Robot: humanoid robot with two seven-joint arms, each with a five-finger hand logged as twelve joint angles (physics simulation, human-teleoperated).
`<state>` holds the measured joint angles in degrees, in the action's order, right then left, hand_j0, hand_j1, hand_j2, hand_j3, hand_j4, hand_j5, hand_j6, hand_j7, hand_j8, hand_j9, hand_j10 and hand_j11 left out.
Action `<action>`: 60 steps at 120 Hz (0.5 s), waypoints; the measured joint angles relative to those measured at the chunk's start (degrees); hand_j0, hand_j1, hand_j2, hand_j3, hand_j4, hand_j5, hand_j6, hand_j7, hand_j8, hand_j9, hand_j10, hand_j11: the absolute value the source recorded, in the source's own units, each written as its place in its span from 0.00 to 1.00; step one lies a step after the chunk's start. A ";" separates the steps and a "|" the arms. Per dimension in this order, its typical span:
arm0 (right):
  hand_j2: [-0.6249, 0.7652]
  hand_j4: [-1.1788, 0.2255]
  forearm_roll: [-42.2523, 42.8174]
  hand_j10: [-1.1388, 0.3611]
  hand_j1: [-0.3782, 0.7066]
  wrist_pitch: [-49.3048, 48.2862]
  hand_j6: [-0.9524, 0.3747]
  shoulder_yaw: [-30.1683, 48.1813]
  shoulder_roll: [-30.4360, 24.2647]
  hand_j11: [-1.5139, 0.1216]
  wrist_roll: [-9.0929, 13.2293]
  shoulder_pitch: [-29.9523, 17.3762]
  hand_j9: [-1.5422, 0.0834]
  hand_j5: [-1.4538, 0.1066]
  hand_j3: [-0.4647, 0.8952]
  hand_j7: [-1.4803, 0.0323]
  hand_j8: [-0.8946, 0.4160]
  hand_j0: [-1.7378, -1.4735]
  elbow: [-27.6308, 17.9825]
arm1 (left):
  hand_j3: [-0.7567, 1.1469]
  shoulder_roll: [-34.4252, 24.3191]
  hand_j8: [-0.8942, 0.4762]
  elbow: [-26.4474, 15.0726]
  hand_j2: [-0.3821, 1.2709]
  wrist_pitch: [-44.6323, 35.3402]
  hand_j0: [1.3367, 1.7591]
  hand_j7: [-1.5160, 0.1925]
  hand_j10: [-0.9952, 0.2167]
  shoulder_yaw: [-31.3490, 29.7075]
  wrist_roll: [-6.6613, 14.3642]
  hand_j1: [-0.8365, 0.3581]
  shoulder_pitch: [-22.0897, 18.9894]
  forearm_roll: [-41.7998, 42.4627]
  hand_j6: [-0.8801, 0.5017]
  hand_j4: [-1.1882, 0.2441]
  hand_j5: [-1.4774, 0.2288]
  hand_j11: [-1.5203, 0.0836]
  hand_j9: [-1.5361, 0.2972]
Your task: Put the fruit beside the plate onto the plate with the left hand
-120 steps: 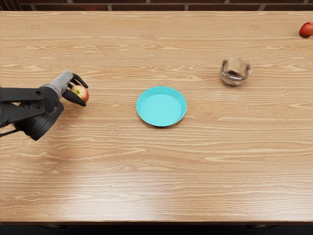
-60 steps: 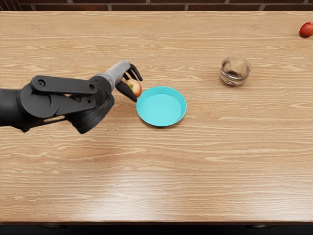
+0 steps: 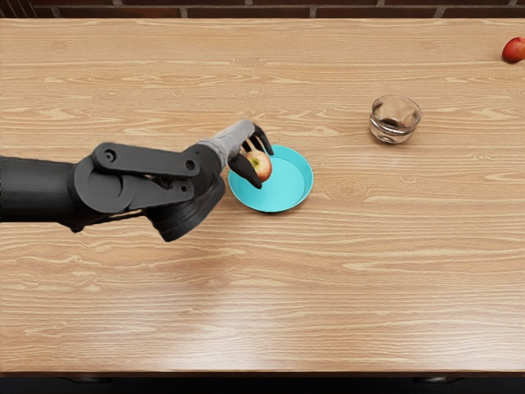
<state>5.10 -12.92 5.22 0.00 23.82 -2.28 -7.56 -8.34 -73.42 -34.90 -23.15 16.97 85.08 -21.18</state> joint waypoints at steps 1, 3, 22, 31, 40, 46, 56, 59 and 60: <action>0.45 0.84 0.00 0.76 0.03 0.00 0.72 0.00 0.00 0.93 0.00 0.00 0.95 0.93 0.34 0.98 0.68 0.30 0.00 | 0.40 0.07 0.35 0.05 0.46 0.00 0.76 0.38 0.28 0.00 -0.01 0.46 -0.16 0.01 0.31 0.39 0.34 0.41 0.37; 0.45 0.84 0.00 0.76 0.03 0.00 0.72 -0.01 0.00 0.93 0.00 0.00 0.95 0.93 0.34 0.98 0.68 0.30 0.00 | 0.40 0.18 0.35 0.18 0.47 0.01 0.76 0.38 0.28 0.00 -0.03 0.47 -0.40 0.03 0.30 0.39 0.34 0.41 0.37; 0.45 0.84 0.00 0.76 0.03 0.00 0.72 -0.01 0.00 0.93 0.00 0.00 0.95 0.93 0.34 0.98 0.68 0.30 0.00 | 0.40 1.27 0.33 1.94 0.46 0.00 0.76 0.38 0.28 -0.04 -0.31 0.48 -2.29 -0.02 0.29 0.39 0.34 0.41 0.37; 0.45 0.84 0.00 0.76 0.03 0.00 0.72 0.00 0.00 0.93 0.00 0.00 0.95 0.93 0.34 0.98 0.68 0.30 0.00 | 0.40 1.37 0.33 2.38 0.45 -0.01 0.76 0.38 0.29 -0.05 -0.36 0.48 -2.29 -0.06 0.29 0.39 0.35 0.42 0.38; 0.45 0.84 0.00 0.76 0.03 0.00 0.72 0.01 0.00 0.93 0.00 0.00 0.95 0.93 0.34 0.98 0.68 0.30 0.00 | 0.40 1.74 0.34 2.60 0.41 -0.06 0.76 0.44 0.35 0.00 -0.45 0.51 -2.29 -0.10 0.31 0.44 0.41 0.48 0.43; 0.45 0.84 0.00 0.76 0.03 0.00 0.72 0.02 0.00 0.93 0.00 0.00 0.95 0.93 0.34 0.98 0.68 0.30 0.00 | 0.40 1.83 0.37 2.67 0.38 -0.07 0.76 0.50 0.41 0.08 -0.52 0.57 -2.21 -0.13 0.34 0.49 0.47 0.54 0.48; 0.45 0.84 0.00 0.76 0.03 0.00 0.72 0.01 0.00 0.93 0.00 0.00 0.95 0.93 0.34 0.98 0.68 0.30 0.00 | 0.40 1.75 0.45 2.69 0.33 -0.09 0.76 0.61 0.53 0.23 -0.54 0.69 -1.88 -0.15 0.43 0.59 0.59 0.66 0.59; 0.45 0.84 0.00 0.76 0.03 0.00 0.72 0.01 0.00 0.93 0.00 0.00 0.95 0.93 0.34 0.98 0.68 0.30 0.00 | 0.40 1.64 0.47 2.61 0.32 -0.09 0.76 0.64 0.56 0.28 -0.54 0.72 -1.62 -0.15 0.45 0.61 0.62 0.69 0.61; 0.45 0.84 0.00 0.76 0.03 0.00 0.72 0.01 0.00 0.93 0.00 0.00 0.95 0.93 0.34 0.98 0.68 0.30 0.00 | 0.40 1.61 0.48 2.57 0.32 -0.09 0.76 0.65 0.57 0.31 -0.54 0.73 -1.52 -0.15 0.46 0.62 0.63 0.70 0.62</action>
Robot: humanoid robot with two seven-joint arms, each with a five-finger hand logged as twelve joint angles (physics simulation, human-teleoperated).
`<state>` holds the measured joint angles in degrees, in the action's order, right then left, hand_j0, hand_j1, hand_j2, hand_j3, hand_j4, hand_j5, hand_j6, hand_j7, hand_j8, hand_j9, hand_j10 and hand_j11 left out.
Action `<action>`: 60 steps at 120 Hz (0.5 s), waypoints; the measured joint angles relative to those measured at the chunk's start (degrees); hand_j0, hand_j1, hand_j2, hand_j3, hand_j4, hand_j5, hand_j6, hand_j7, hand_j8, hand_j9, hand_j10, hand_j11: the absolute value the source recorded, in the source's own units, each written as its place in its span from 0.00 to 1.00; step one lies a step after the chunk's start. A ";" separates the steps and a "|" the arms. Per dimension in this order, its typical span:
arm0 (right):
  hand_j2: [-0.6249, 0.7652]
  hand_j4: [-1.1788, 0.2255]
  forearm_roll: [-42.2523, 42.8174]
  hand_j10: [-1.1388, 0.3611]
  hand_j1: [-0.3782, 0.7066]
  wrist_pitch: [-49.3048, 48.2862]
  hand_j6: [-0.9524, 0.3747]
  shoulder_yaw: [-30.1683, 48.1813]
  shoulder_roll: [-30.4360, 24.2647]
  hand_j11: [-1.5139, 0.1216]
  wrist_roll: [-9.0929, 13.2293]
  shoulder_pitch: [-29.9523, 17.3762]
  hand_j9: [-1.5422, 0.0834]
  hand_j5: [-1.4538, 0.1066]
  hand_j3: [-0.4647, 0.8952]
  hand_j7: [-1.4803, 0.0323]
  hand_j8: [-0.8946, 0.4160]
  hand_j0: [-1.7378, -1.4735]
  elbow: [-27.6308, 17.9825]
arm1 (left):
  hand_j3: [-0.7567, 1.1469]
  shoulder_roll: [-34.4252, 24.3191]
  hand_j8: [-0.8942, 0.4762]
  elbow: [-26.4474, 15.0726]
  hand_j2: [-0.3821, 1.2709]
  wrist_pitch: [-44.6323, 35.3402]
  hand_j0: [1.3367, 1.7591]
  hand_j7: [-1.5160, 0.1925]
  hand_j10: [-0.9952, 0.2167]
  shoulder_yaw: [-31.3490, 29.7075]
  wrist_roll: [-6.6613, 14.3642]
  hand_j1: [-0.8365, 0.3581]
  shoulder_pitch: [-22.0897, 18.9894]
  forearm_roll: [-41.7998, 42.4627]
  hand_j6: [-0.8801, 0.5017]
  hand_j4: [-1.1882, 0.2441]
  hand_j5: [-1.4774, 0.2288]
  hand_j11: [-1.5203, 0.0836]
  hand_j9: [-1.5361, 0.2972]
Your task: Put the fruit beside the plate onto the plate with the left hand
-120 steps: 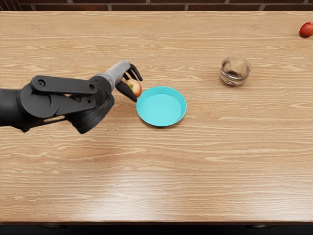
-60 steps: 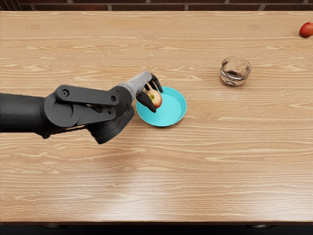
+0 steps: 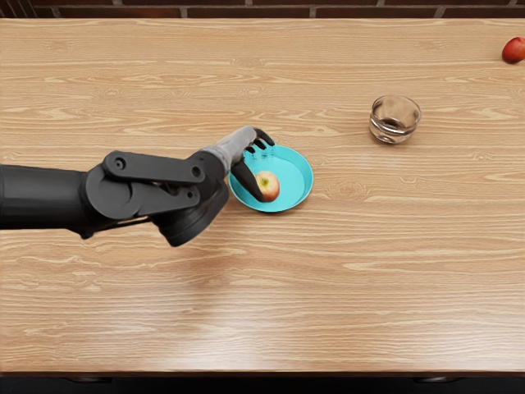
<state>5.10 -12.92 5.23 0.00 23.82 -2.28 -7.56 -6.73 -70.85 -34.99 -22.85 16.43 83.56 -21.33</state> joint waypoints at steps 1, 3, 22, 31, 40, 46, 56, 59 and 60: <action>0.45 0.84 0.00 0.76 0.03 0.00 0.72 0.00 0.00 0.93 0.00 0.00 0.95 0.93 0.34 0.98 0.68 0.30 0.00 | 0.40 -0.06 0.49 -0.04 0.31 0.00 0.76 0.66 0.58 0.02 0.00 0.74 0.09 0.00 0.46 0.63 0.64 0.71 0.63; 0.45 0.84 0.00 0.76 0.03 0.00 0.72 0.00 0.00 0.93 0.00 0.00 0.95 0.93 0.34 0.98 0.68 0.30 0.00 | 0.40 -0.23 0.50 -0.12 0.31 0.00 0.76 0.68 0.60 0.06 0.00 0.76 0.19 0.00 0.47 0.64 0.65 0.73 0.64; 0.45 0.84 0.00 0.76 0.03 0.00 0.72 0.00 0.00 0.93 0.00 0.00 0.95 0.93 0.34 0.98 0.68 0.30 0.00 | 0.40 -12.26 0.58 -5.24 0.27 3.06 0.76 0.78 0.71 2.39 0.01 0.88 4.60 -0.05 0.56 0.74 0.76 0.84 0.74; 0.45 0.84 0.00 0.76 0.03 0.00 0.72 0.00 0.00 0.93 0.00 0.00 0.95 0.93 0.34 0.98 0.68 0.30 0.00 | 0.40 -22.00 0.60 -8.89 0.26 11.10 0.76 0.81 0.74 3.98 0.03 0.91 4.75 -0.09 0.58 0.76 0.79 0.87 0.77; 0.45 0.84 0.00 0.76 0.03 0.00 0.72 0.00 0.00 0.93 0.00 0.00 0.95 0.93 0.34 0.98 0.68 0.30 0.00 | 0.40 -29.69 0.61 -12.09 0.25 19.94 0.76 0.83 0.76 5.46 0.02 0.93 4.68 -0.14 0.59 0.78 0.81 0.89 0.79; 0.45 0.84 0.00 0.76 0.03 0.00 0.72 0.01 0.00 0.93 0.00 0.00 0.95 0.93 0.34 0.98 0.68 0.30 0.00 | 0.40 -35.55 0.62 -14.18 0.25 24.76 0.76 0.84 0.77 6.11 0.01 0.94 4.72 -0.18 0.60 0.79 0.82 0.90 0.80; 0.45 0.84 0.00 0.76 0.03 0.00 0.72 -0.01 0.00 0.93 0.00 0.00 0.95 0.93 0.34 0.98 0.68 0.30 0.00 | 0.40 -44.80 0.63 -17.63 0.24 31.13 0.76 0.85 0.79 7.47 0.01 0.96 4.68 -0.22 0.61 0.80 0.83 0.91 0.81; 0.45 0.84 0.00 0.76 0.03 0.00 0.72 -0.01 0.00 0.93 0.00 0.00 0.95 0.93 0.34 0.98 0.68 0.30 0.00 | 0.40 -46.61 0.63 -18.43 0.24 32.69 0.76 0.86 0.79 7.76 0.01 0.96 4.68 -0.23 0.61 0.80 0.84 0.92 0.81; 0.45 0.84 0.00 0.76 0.03 0.00 0.72 -0.01 0.00 0.93 0.00 0.00 0.95 0.93 0.34 0.98 0.68 0.30 0.00 | 0.40 -47.25 0.63 -18.66 0.24 33.18 0.76 0.86 0.79 7.85 0.01 0.96 4.68 -0.22 0.61 0.80 0.84 0.92 0.81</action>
<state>5.10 -12.92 5.22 0.00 23.82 -2.28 -7.56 -53.98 -89.51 -1.82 -15.00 16.44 88.24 -21.55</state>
